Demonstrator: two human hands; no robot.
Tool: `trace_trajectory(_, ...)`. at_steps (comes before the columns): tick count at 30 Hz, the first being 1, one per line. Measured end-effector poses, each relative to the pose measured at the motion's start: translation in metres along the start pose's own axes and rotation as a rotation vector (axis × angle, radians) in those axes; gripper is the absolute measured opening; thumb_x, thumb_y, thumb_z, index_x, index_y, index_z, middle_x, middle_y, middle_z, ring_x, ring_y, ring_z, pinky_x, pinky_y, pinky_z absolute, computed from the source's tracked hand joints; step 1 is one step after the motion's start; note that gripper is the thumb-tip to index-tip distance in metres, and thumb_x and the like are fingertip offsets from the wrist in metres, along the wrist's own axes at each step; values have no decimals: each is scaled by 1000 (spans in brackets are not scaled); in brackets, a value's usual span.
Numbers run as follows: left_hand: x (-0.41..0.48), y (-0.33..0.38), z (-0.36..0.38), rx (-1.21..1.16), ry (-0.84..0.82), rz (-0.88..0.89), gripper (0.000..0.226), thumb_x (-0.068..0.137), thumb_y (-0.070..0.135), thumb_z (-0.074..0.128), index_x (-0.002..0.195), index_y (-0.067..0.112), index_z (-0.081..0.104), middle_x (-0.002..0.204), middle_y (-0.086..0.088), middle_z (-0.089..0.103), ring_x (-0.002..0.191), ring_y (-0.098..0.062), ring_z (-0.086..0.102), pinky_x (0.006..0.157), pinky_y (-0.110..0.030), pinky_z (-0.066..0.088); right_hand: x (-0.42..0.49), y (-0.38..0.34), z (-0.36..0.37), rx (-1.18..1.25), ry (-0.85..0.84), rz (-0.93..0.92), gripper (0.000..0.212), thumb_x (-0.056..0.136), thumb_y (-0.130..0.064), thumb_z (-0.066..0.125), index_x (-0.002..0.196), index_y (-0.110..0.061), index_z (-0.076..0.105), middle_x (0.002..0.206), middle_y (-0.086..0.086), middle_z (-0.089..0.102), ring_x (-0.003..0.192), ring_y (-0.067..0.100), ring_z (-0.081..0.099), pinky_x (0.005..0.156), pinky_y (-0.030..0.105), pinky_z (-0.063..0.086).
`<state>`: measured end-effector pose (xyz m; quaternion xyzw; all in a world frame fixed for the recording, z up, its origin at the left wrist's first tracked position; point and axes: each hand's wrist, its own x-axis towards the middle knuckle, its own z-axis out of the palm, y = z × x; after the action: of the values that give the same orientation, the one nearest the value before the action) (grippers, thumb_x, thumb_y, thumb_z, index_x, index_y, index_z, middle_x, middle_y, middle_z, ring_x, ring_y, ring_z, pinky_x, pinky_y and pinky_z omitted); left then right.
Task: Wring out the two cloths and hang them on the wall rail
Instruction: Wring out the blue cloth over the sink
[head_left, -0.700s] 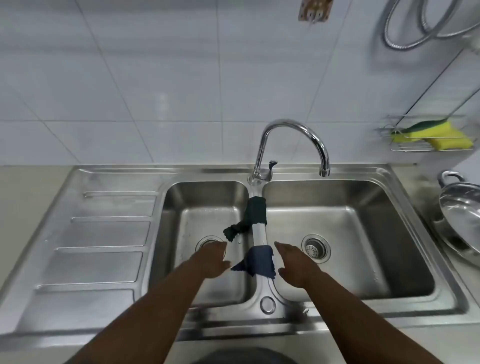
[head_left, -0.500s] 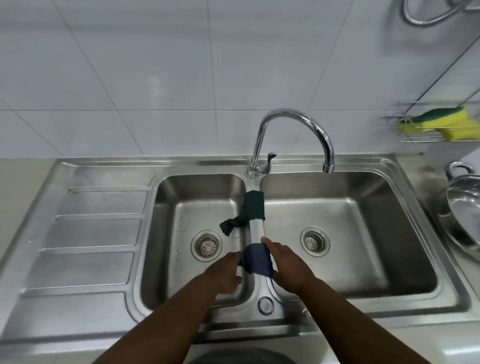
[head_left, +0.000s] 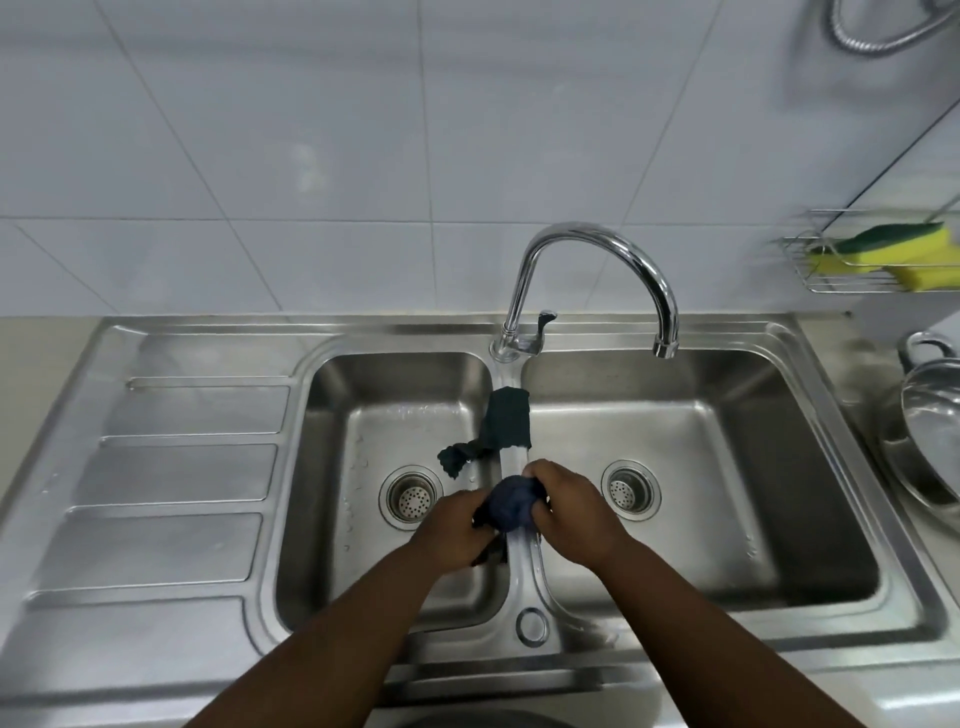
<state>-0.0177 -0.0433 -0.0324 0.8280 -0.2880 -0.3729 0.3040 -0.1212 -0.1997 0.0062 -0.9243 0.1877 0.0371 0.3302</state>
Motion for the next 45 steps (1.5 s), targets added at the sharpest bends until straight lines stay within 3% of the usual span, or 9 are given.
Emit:
trace_trajectory(4, -14, 13, -39, -150, 99, -30, 8, 80, 7, 63, 83, 14, 61, 79, -4, 65, 72, -19, 61, 65, -30, 47, 10, -22, -20, 112, 10, -23, 29, 77, -4, 54, 103, -16, 60, 88, -5, 64, 76, 9, 56, 69, 17, 44)
trace_trajectory(8, -36, 21, -80, -411, 22, 41, 30, 81, -4, 60, 105, 13, 62, 80, -19, 74, 69, -29, 70, 64, -36, 56, 15, -57, -37, 180, -20, -57, 27, 82, 0, 56, 101, -19, 60, 79, -11, 62, 71, -1, 58, 65, 11, 44)
trace_trajectory(11, -50, 29, -102, -385, 58, 106, 37, 78, 4, 74, 109, 24, 65, 96, -10, 76, 87, -23, 73, 76, -32, 60, 19, -84, -46, 226, -29, -110, 27, 83, -2, 56, 104, -18, 62, 87, 1, 68, 76, 12, 63, 69, 24, 52)
trace_trajectory(15, -71, 38, -128, -260, 203, 161, 24, 81, 22, 74, 92, 41, 65, 90, 8, 74, 78, 0, 68, 72, -24, 55, 22, -114, -49, 227, -24, -166, 31, 84, 0, 56, 108, -18, 63, 84, -3, 65, 69, 3, 58, 64, 15, 46)
trace_trajectory(20, -99, 47, -153, -248, 363, 155, 14, 86, 12, 65, 94, 24, 68, 78, 2, 70, 65, -7, 66, 56, -18, 51, 17, -146, -43, 198, -33, -210, 31, 86, -3, 58, 113, -19, 61, 90, 2, 68, 76, 13, 62, 65, 17, 49)
trace_trajectory(27, -113, 39, -162, -214, 431, 114, 12, 85, 11, 64, 95, 15, 67, 84, -1, 70, 77, -13, 70, 69, -27, 59, 14, -163, -18, 266, -97, -187, 36, 83, -18, 70, 117, -23, 60, 103, -2, 69, 92, 13, 66, 78, 27, 57)
trace_trajectory(36, -122, 42, -162, -716, 440, 96, 16, 87, 0, 64, 97, 12, 64, 102, -17, 70, 84, -17, 73, 68, -27, 61, 12, -175, -2, 490, -231, -93, 22, 80, -14, 75, 99, -20, 66, 82, -1, 72, 70, 8, 70, 58, 19, 53)
trace_trajectory(40, -121, 28, -165, -957, 441, 82, 47, 88, -6, 61, 124, 20, 48, 114, -16, 65, 95, -29, 70, 67, -29, 62, 18, -166, -9, 534, -206, -11, 19, 82, -7, 69, 96, -16, 60, 84, 6, 68, 68, 15, 68, 56, 25, 54)
trace_trajectory(45, -115, 4, -162, -545, 203, 2, 62, 80, -11, 64, 131, 21, 51, 122, -13, 63, 101, -21, 66, 89, -40, 58, 24, -156, -24, 758, -164, 48, 20, 87, -1, 62, 103, -12, 64, 90, 14, 72, 71, 25, 67, 59, 31, 55)
